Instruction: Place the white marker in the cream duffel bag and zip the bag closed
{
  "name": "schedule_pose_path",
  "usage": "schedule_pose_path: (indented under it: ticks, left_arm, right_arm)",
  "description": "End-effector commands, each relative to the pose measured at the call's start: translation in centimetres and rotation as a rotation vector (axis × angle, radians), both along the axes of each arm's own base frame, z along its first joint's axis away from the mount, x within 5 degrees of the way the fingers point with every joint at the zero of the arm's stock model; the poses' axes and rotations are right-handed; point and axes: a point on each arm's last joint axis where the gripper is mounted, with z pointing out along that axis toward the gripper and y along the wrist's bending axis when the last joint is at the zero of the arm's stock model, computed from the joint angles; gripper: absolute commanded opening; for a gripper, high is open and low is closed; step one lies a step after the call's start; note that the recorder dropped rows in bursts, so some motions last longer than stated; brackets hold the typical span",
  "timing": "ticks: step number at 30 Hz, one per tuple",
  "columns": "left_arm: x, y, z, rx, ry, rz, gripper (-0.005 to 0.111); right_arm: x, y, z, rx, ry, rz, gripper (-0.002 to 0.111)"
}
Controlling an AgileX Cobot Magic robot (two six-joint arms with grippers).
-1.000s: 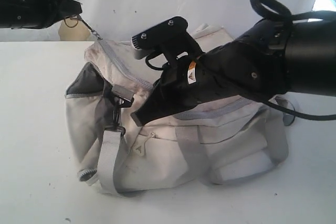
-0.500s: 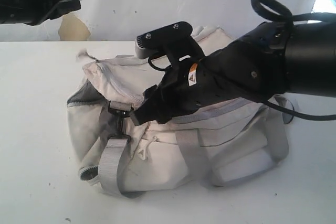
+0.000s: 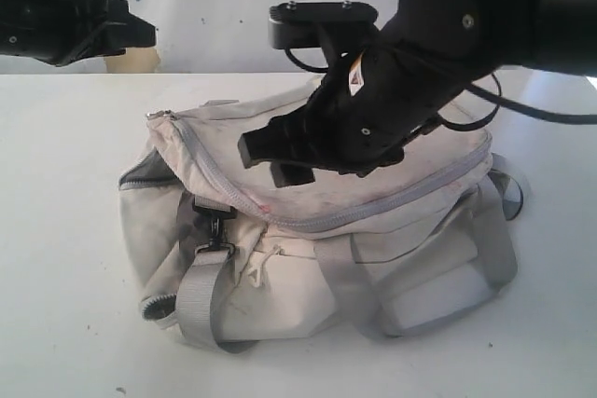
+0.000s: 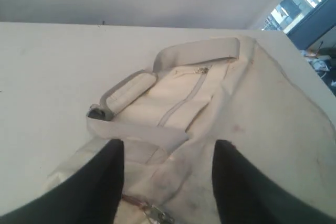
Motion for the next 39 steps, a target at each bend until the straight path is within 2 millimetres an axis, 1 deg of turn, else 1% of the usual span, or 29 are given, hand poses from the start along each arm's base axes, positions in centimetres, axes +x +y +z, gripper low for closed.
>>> schedule_pose_path:
  ticks: [1,2,3,4,5,6,7,8,9,12,14,18,26,30,34,39]
  left_arm:
    - [-1.4,0.5,0.3,0.135,0.084,0.014,0.039]
    - [-1.5,0.9,0.1,0.183,0.114,0.038,0.033]
    - [-1.9,1.5,0.0,0.246,0.144,0.072,0.026]
    - [-2.1,2.0,-0.2,0.295,0.167,0.092,0.023]
    - [-2.5,2.5,-0.2,0.345,0.197,0.115,0.017]
    - [-2.7,2.7,-0.1,0.358,0.216,0.140,0.012]
    - [-3.0,3.2,-0.1,0.408,0.240,0.166,0.005]
    - [-3.2,3.5,-0.1,0.436,0.257,0.181,0.002]
    - [-3.5,3.8,-0.1,0.460,0.288,0.202,0.000]
    - [-4.3,5.0,-0.3,0.536,0.386,0.302,0.000]
    - [-5.0,5.6,-0.3,0.568,0.412,0.344,0.000]
    - [-6.9,5.7,-0.8,0.537,0.419,0.363,0.000]
    - [-10.0,6.0,0.5,0.522,0.372,0.377,0.000]
    - [-11.3,6.9,0.2,0.531,0.392,0.393,0.000]
    - [-12.1,8.0,-0.5,0.519,0.432,0.429,0.000]
    - [-13.0,8.1,-0.2,0.522,0.411,0.424,0.000]
  right_arm:
    - [1.3,-2.8,0.3,-0.046,0.056,-0.113,0.030]
    - [1.6,-3.3,0.3,-0.050,0.063,-0.130,0.023]
    - [2.1,-4.1,0.2,-0.055,0.070,-0.161,0.012]
    - [2.4,-4.6,0.2,-0.056,0.071,-0.176,0.007]
    - [2.9,-5.5,0.2,-0.061,0.071,-0.202,0.002]
    - [3.2,-6.1,0.2,-0.069,0.071,-0.208,0.001]
    - [3.7,-7.1,0.1,-0.080,0.080,-0.233,0.000]
    - [3.9,-7.8,0.1,-0.090,0.085,-0.243,0.000]
    - [4.3,-8.9,0.0,-0.111,0.098,-0.258,0.000]
    - [5.0,-11.8,-0.2,-0.149,0.134,-0.311,0.000]
    - [5.3,-13.4,-0.3,-0.162,0.167,-0.331,0.000]
    - [5.4,-15.8,-1.0,-0.169,0.218,-0.365,0.000]
    - [4.7,-17.7,-3.3,-0.196,0.276,-0.377,0.000]
    - [4.0,-18.8,-3.9,-0.166,0.318,-0.372,0.000]
    - [3.0,-20.0,-3.5,-0.167,0.291,-0.380,0.000]
    - [1.4,-21.1,-2.4,-0.193,0.213,-0.401,0.000]
